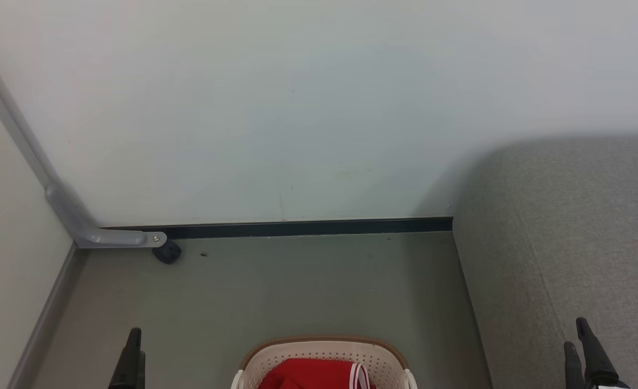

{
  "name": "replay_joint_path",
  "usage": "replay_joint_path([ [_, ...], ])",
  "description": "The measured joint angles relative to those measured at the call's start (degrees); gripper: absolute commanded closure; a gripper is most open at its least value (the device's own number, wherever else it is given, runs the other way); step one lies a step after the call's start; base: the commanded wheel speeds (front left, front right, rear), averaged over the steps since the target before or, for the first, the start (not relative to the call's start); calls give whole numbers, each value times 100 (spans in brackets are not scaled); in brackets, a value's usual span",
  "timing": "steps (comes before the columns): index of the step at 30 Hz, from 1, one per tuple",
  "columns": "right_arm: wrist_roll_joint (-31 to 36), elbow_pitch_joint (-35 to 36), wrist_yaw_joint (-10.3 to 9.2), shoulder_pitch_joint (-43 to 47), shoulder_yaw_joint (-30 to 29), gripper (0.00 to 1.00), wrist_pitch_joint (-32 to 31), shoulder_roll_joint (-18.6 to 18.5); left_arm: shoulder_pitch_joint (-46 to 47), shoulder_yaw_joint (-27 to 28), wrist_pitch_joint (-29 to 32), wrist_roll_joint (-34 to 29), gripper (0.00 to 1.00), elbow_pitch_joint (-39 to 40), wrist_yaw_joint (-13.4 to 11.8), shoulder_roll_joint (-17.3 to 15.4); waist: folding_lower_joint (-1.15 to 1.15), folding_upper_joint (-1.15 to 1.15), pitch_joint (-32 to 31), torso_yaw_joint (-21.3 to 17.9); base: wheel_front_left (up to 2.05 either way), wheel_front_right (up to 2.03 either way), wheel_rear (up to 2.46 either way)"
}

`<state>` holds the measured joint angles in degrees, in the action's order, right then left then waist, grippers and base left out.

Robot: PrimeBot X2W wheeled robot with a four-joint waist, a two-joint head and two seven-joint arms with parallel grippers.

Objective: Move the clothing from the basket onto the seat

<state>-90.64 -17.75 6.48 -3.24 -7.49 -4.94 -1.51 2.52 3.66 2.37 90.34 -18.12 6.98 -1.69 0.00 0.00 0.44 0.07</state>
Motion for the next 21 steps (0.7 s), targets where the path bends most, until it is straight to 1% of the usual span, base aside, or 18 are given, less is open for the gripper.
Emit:
replay_joint_path([
  [8,222,233,1,-110,127,0,57,-56,86,-107,-177,-333,0,155,1,-36,0,0,14,1,0,0,0],
  [16,799,412,1,-180,438,0,203,-286,176,-263,-358,-969,0,234,1,-151,0,0,34,3,0,0,0],
  [19,939,458,4,-238,526,0,233,-353,204,-283,-408,-1109,0,244,2,-178,0,0,38,3,0,0,0],
  [21,1198,463,5,-246,642,0,341,-466,204,-349,-459,-1408,0,243,1,-205,0,0,46,4,0,0,0],
])
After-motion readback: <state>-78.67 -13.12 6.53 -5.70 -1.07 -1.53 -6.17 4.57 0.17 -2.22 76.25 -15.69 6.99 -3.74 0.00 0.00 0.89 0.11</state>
